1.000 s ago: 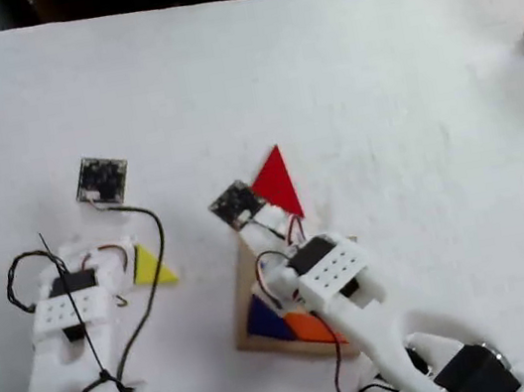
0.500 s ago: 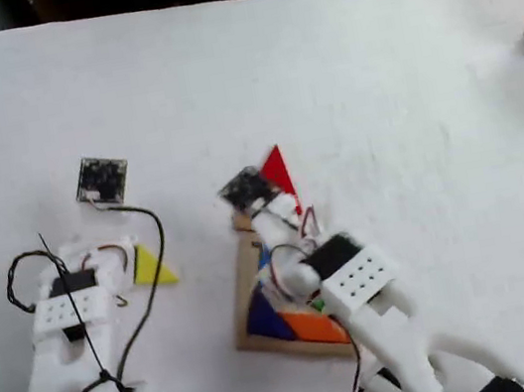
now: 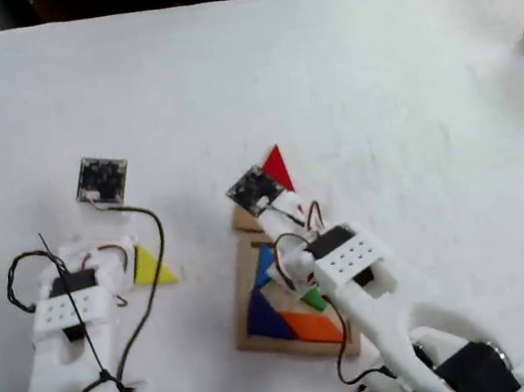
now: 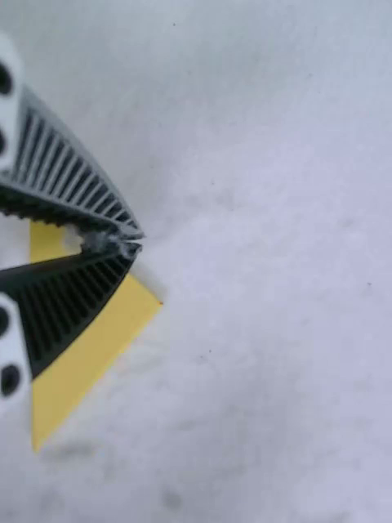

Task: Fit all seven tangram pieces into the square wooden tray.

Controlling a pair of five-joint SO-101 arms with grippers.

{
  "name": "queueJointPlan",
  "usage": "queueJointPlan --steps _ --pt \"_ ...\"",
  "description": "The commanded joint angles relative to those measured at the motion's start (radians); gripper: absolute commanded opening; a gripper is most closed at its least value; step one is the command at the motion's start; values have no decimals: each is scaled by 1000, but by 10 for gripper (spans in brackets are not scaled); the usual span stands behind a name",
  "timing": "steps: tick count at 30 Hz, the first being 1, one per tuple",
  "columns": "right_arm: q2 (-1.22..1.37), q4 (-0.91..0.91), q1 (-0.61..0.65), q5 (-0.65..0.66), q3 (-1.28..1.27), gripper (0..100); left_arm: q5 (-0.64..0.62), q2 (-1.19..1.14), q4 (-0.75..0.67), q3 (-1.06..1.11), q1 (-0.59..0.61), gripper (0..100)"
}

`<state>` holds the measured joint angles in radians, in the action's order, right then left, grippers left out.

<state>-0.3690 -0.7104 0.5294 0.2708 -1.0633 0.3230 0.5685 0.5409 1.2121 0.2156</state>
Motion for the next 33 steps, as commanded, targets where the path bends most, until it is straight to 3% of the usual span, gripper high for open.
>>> queueJointPlan --steps 1,26,30,33 --pt "2 -7 35 18 49 18 11 35 -17 -6 8 23" --pt "-41 130 77 18 44 19 11 35 -17 -6 7 23" --pt "-62 51 68 18 60 18 11 35 -17 -6 7 23" --pt "-160 -82 -7 18 77 18 11 35 -18 -6 7 23"
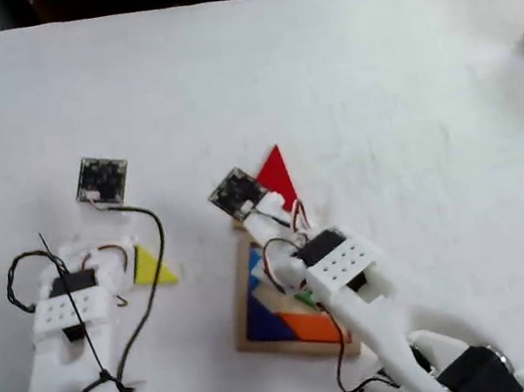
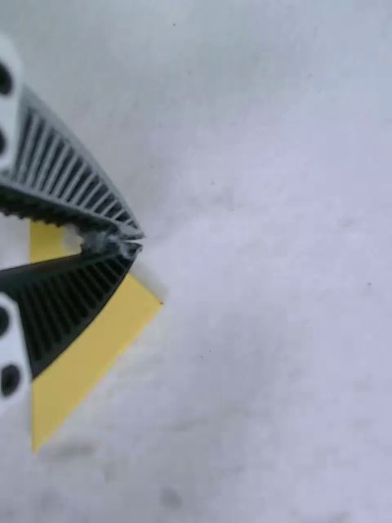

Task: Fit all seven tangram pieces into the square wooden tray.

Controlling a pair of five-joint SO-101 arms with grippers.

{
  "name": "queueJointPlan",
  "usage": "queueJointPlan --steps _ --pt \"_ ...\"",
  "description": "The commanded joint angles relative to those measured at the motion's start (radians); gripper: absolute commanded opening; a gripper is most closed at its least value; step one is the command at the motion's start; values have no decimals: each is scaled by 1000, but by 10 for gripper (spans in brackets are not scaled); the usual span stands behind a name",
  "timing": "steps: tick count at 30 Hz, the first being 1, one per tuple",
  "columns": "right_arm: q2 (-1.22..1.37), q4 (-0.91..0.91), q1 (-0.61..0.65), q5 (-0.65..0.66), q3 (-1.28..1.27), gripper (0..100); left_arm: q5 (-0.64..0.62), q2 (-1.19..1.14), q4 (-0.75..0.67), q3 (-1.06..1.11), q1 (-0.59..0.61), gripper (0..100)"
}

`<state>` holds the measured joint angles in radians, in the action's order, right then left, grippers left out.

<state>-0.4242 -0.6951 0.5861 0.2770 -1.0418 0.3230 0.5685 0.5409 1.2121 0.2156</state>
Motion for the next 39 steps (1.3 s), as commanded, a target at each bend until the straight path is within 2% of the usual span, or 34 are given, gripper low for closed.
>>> queueJointPlan --steps 1,6,9,11,18,24,33,39 --pt "-150 -136 -101 12 55 18 11 35 -18 -6 7 23" --pt "-358 -248 -325 14 -20 19 11 35 -18 -6 7 23" --pt "-440 -246 -383 98 -121 20 11 35 -18 -6 10 23" --pt "-472 -242 -383 140 -176 19 11 35 -18 -6 10 23" --pt "-472 -203 -381 141 -209 19 11 35 -17 -6 10 23" --pt "-302 -163 -285 144 -167 19 11 35 -17 -6 12 23" --pt "-180 -165 -278 149 -121 18 11 35 -17 -6 12 23" --pt "-176 -159 -176 193 -132 18 11 35 -17 -6 12 23"
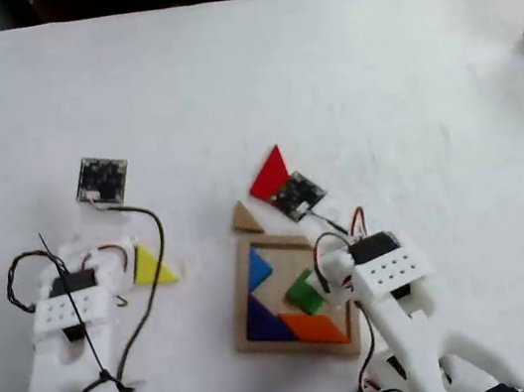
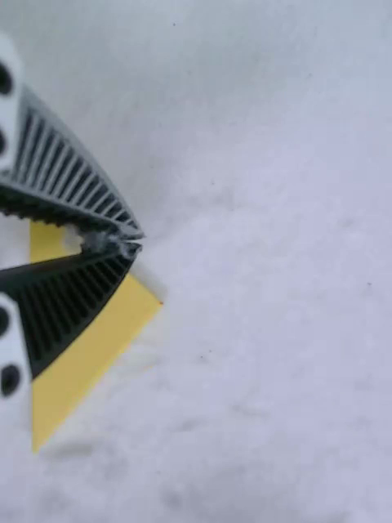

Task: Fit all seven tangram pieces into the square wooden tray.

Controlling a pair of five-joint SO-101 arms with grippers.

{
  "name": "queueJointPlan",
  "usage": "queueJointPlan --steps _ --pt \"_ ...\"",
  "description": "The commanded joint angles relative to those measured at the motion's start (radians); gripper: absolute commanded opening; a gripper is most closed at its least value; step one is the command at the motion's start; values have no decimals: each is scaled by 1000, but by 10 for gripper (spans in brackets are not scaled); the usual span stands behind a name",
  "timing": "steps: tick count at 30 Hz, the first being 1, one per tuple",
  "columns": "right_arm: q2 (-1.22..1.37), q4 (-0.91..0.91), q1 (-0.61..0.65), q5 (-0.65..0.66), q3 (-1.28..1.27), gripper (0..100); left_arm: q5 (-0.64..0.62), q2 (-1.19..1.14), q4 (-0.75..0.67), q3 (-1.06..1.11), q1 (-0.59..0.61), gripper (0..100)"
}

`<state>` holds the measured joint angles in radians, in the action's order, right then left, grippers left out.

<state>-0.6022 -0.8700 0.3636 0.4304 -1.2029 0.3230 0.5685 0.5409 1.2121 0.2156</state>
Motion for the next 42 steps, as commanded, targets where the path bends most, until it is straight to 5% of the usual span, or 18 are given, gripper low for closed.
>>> queueJointPlan --steps 1,11,23,42 --pt "2 18 58 43 29 18 11 35 -17 -6 12 23" --pt "-7 71 156 41 34 18 14 35 -17 -6 7 23" --pt "5 136 38 -41 66 19 12 35 -17 -6 7 23" --pt "111 145 252 11 91 18 12 35 -18 -6 5 23"
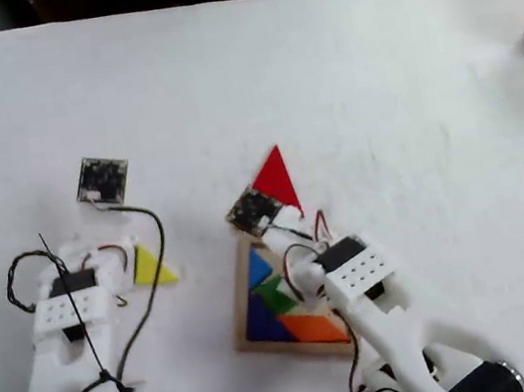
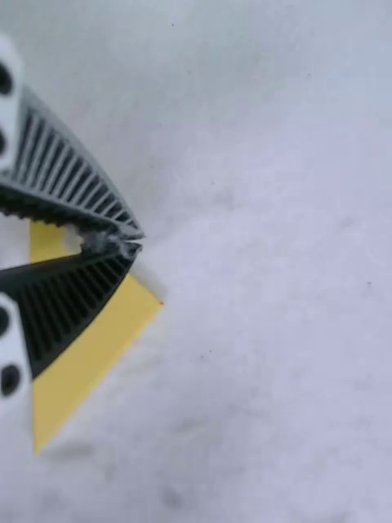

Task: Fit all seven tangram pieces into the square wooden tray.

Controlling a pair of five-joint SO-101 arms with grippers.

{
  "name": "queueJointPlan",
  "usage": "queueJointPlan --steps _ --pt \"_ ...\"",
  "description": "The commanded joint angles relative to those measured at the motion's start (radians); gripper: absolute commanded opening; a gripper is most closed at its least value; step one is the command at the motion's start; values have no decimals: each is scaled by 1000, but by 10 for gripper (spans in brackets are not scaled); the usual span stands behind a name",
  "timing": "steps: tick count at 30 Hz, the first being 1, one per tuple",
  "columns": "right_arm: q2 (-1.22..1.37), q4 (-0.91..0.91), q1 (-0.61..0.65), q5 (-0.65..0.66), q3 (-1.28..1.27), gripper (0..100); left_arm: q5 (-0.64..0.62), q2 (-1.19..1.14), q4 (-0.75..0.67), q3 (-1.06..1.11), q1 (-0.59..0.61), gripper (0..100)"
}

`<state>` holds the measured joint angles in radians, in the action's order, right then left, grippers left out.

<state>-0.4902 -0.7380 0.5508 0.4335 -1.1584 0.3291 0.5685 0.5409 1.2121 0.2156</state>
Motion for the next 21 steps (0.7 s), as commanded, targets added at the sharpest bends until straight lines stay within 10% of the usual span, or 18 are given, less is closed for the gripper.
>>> queueJointPlan --steps 1,21 --pt "-1 13 96 6 46 18 6 35 -18 -6 5 23" --pt "-222 -194 -53 -35 -38 18 5 35 -18 -6 5 23"
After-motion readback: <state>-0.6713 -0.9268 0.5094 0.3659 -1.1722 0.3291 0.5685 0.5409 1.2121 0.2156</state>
